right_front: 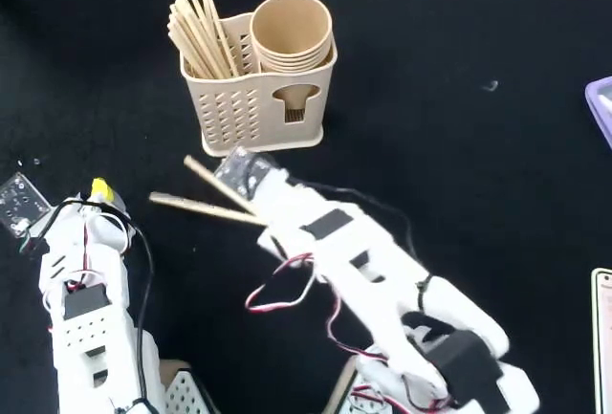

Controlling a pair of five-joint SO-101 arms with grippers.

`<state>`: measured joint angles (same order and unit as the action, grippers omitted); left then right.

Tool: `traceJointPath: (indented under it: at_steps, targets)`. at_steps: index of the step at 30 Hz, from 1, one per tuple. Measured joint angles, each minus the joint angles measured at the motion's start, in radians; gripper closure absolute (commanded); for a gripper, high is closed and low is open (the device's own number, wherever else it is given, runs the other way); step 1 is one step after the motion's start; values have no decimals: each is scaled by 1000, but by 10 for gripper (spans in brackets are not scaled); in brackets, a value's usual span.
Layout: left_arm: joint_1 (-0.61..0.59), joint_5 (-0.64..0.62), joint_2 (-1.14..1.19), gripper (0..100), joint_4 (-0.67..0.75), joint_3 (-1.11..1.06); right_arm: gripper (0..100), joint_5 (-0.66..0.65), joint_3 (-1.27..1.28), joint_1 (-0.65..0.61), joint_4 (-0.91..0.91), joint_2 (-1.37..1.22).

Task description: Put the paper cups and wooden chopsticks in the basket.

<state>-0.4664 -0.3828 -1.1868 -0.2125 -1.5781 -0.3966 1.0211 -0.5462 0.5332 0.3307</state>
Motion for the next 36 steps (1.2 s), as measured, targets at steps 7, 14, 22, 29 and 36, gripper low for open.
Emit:
traceJointPath:
  at_steps: [7, 14, 22, 29, 36]
  targets:
    - [0, 0, 0, 884, 0, 0, 987, 3, 9, 23, -12, 6]
    - [0, 0, 0, 884, 0, 0, 879, -44, 44, -44, 41, 6]
    - [0, 0, 0, 884, 0, 0, 900, -44, 44, -78, 124, 6]
    - [0, 0, 0, 884, 0, 0, 900, -41, 58, -86, 75, 6]
    - [0, 0, 0, 884, 0, 0, 903, -41, 58, -112, 43, -25]
